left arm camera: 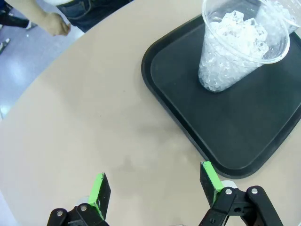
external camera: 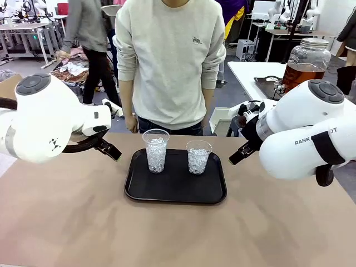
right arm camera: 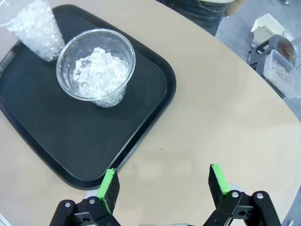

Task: Pour the drink into the iced cup.
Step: Pick up the iced cup indicated by the human and present it to them.

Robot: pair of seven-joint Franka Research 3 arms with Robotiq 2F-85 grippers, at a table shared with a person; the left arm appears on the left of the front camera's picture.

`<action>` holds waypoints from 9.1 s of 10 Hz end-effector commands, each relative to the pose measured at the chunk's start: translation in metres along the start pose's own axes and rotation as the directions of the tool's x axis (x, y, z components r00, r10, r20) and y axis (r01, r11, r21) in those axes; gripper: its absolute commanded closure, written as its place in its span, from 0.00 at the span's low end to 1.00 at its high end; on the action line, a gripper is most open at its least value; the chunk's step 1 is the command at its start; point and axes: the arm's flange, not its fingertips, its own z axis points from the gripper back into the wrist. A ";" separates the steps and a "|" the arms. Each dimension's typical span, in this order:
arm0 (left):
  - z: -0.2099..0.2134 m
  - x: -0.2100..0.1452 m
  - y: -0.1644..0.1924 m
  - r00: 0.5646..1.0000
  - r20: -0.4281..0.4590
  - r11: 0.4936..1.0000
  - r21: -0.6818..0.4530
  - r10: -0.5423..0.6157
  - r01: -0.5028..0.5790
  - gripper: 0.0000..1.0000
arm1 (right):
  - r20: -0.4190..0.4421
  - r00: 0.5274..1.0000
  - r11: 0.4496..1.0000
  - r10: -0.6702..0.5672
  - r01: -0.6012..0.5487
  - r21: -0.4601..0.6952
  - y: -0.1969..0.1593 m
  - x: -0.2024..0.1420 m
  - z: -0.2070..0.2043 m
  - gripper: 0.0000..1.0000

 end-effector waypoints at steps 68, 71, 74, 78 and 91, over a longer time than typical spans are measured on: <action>-0.001 -0.060 0.174 0.720 -0.320 0.191 -0.826 0.616 -0.530 0.00 | -0.342 0.679 0.062 -0.649 0.495 0.867 -0.150 -0.077 0.029 0.00; -0.001 -0.060 0.174 0.720 -0.320 0.191 -0.826 0.616 -0.530 0.00 | -0.342 0.679 0.062 -0.649 0.495 0.867 -0.150 -0.077 0.029 0.00; -0.001 -0.060 0.174 0.720 -0.320 0.191 -0.826 0.616 -0.530 0.00 | -0.342 0.679 0.062 -0.649 0.495 0.867 -0.150 -0.077 0.029 0.00; 0.000 -0.052 0.173 0.777 -0.251 0.265 -0.842 0.577 -0.469 0.00 | -0.342 0.679 0.062 -0.649 0.495 0.867 -0.150 -0.077 0.029 0.00; -0.017 -0.017 0.142 0.918 0.298 0.570 -0.815 0.262 0.102 0.00 | -0.342 0.679 0.062 -0.649 0.495 0.867 -0.150 -0.077 0.029 0.00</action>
